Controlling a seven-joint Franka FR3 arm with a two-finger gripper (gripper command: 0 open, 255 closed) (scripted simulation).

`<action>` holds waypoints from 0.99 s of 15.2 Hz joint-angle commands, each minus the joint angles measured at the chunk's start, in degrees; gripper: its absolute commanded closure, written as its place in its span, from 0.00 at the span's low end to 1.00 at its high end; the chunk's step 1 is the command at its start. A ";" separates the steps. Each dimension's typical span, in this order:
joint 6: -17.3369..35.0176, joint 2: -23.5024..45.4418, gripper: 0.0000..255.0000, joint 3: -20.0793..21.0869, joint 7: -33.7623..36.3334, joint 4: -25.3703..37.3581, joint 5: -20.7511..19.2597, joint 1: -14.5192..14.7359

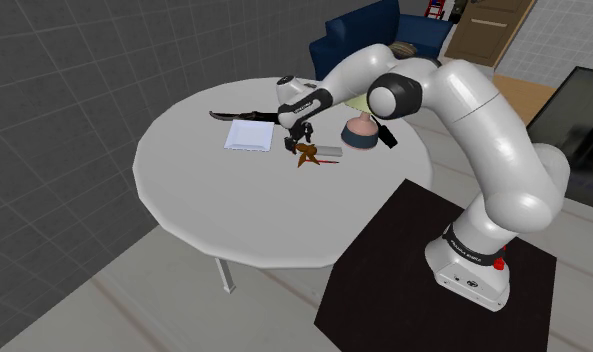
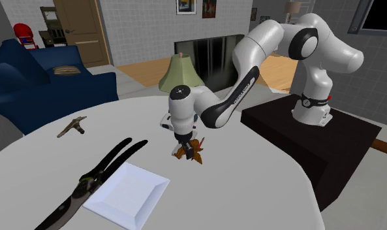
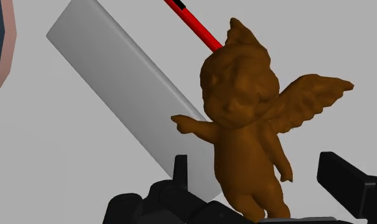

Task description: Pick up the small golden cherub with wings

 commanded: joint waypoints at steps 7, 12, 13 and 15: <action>0.09 0.19 1.00 0.01 0.07 0.11 0.00 0.04; -0.48 -1.10 1.00 0.00 -0.10 -0.58 -0.01 0.06; -0.79 -1.71 1.00 -0.01 -0.17 -0.88 -0.01 0.08; -1.45 -2.90 1.00 -0.01 -0.33 -1.39 -0.01 0.12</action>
